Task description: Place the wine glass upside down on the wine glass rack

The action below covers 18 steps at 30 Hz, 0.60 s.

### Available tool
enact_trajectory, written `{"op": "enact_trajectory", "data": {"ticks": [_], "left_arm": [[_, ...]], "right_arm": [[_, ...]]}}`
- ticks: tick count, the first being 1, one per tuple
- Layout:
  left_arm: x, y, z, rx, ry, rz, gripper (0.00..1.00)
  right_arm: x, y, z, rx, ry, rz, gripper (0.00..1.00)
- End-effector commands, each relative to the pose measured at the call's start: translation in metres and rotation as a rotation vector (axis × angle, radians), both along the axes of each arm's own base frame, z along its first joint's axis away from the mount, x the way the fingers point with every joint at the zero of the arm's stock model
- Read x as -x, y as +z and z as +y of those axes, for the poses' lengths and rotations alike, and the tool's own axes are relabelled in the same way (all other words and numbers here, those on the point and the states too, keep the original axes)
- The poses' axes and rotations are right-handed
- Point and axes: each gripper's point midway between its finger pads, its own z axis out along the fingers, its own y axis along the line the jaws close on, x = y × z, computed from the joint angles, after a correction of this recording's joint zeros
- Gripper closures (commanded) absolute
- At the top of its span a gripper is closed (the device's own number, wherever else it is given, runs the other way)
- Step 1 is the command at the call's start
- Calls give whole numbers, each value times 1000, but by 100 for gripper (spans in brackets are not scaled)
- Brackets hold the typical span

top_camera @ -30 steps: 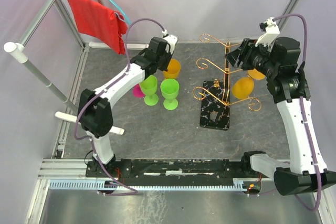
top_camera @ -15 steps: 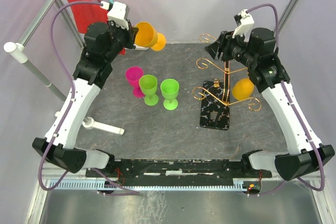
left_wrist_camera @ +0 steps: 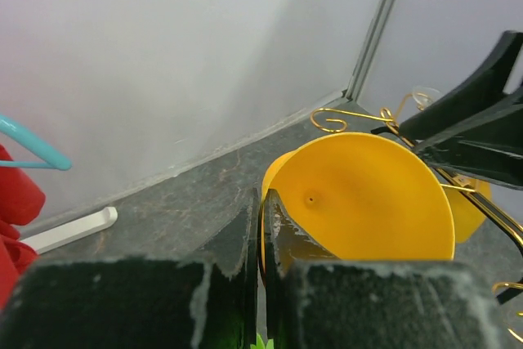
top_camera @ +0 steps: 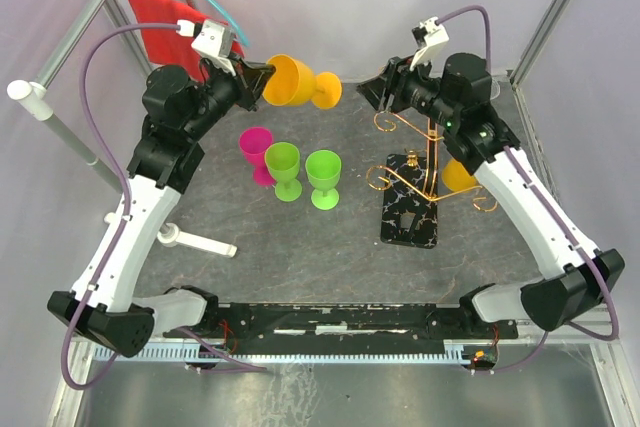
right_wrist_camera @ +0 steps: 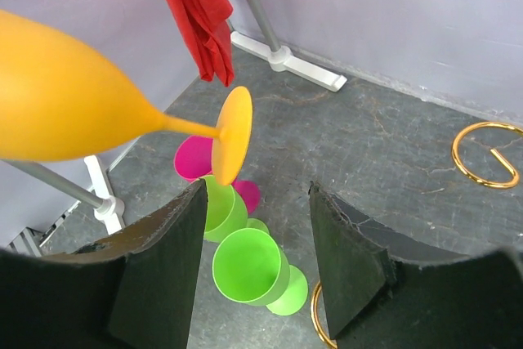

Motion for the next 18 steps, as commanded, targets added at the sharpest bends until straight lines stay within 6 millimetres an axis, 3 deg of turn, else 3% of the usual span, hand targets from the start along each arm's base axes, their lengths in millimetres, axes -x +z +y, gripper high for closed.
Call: {"op": "enact_trajectory", "data": {"ticks": [1,10,18], "left_arm": [[24,31,-5,96,-72,-77,97],[32,30,-3,95,-76,-87,97],[35,28,-2,96,-80,-89,97]], "right_arm": [[-8,14,9,-24,-13,-56,39],[-10,2,31,-10,20,-39,39],[-7,3,50,-44,69,-41,40]]}}
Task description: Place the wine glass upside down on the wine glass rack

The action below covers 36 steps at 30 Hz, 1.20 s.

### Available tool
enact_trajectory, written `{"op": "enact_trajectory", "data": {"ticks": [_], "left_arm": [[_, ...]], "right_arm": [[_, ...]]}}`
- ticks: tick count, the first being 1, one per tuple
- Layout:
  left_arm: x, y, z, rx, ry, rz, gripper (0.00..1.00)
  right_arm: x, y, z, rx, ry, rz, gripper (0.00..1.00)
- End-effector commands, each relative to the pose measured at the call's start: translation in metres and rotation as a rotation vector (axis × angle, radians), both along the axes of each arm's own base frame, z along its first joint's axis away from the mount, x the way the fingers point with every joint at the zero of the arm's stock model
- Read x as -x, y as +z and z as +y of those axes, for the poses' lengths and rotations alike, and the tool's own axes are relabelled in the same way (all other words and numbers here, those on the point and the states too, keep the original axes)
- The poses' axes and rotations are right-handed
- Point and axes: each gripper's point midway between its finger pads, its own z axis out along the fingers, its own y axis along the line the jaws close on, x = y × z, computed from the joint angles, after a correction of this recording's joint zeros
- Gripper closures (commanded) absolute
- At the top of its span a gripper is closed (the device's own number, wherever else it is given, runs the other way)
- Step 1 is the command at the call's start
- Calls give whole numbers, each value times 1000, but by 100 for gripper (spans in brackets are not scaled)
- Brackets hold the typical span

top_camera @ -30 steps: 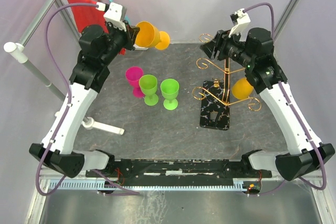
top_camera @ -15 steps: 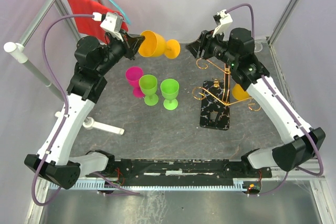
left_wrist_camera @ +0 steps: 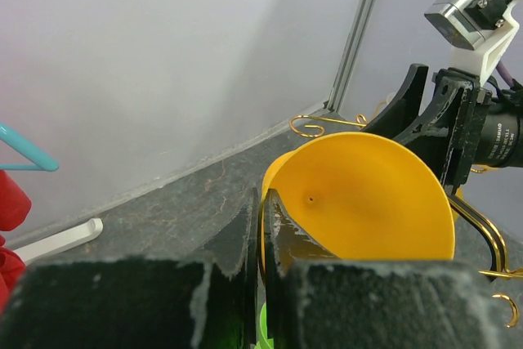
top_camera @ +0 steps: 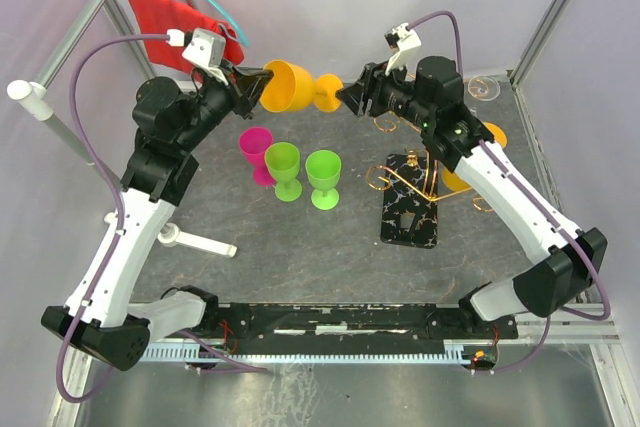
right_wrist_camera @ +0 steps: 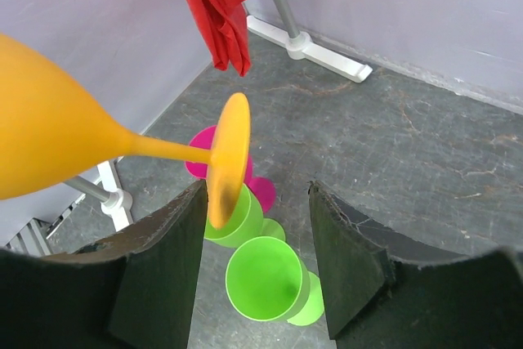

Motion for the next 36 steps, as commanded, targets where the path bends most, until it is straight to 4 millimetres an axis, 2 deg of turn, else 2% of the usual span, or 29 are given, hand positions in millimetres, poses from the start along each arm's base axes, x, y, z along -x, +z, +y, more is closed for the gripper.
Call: {"op": "enact_trajectory", "data": {"ticks": [1,3,7,10,13,14,16,18,20,23,30,33,36], "left_arm": [[12,20,-2,54,-35,-52,97],[14,20,-4,60,-50,-53,97],[14,20,-5,64,-52,-55,97],[14,20,-5,66,-53,-54,97],[14,18,-6,70,-55,-53,97],[14,18,-5,70,-55,-52,94],[13,15,-5,69,-49,-46,76],[13,11,-2,66,-33,-41,46],[12,4,2,56,-8,-32,20],[12,-11,12,22,46,-5,2],[22,-55,42,-87,176,76,1],[27,-70,48,-127,188,107,1],[31,-77,44,-146,157,143,1]], "right_arm": [[0,30,11,-62,22,-79,41],[-1,28,15,-64,31,-76,45],[-1,25,25,-79,61,-63,61],[0,24,28,-83,70,-59,67],[0,24,28,-79,72,-62,77],[0,25,28,-78,72,-64,82],[1,26,27,-74,70,-72,91],[-1,28,24,-70,56,-81,98],[-2,31,20,-55,37,-100,99],[-8,40,12,10,-3,-146,99],[-28,54,-30,305,-164,-276,99],[-34,57,-48,457,-202,-339,99],[-32,64,-55,568,-185,-427,99]]}}
